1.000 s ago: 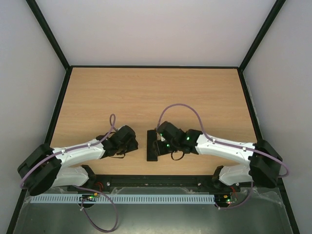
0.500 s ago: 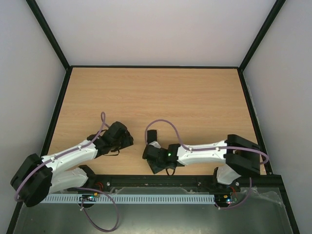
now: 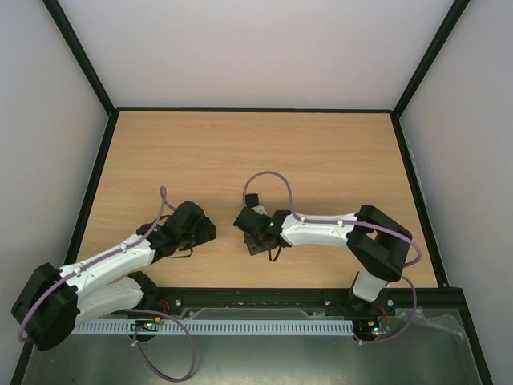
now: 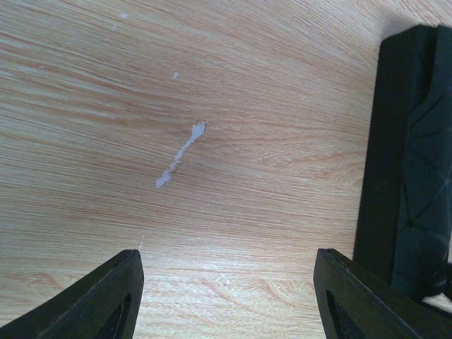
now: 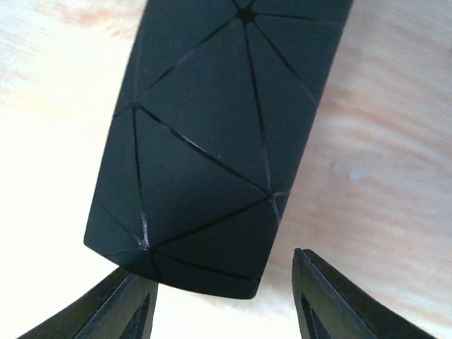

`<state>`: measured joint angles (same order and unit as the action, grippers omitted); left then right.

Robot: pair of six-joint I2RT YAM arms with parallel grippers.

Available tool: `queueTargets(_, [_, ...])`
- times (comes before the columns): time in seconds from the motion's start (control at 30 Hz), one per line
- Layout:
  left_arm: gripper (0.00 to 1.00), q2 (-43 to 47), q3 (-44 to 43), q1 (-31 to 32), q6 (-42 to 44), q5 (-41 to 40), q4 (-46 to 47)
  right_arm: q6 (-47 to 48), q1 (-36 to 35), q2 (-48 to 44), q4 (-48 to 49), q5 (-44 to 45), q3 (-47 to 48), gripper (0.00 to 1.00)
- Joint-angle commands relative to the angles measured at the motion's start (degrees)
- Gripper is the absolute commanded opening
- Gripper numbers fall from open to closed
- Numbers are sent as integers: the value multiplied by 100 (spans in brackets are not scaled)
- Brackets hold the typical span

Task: Organize the sunglasses
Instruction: Move the sunglasses case at the center of the board.

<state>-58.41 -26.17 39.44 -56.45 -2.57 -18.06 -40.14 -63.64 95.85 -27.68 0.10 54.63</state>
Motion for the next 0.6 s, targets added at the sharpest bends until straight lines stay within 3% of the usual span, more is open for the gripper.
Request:
queueTargets(0.0, [69, 49, 78, -50, 86, 40, -138, 347, 478, 236, 58, 107, 205, 53])
queueTargets(0.27, [69, 85, 64, -51, 80, 50, -138, 974, 1447, 493, 151, 43, 528, 53])
queueTargets(0.57, [69, 270, 54, -51, 42, -7, -283, 996, 1677, -155, 128, -78, 174, 54])
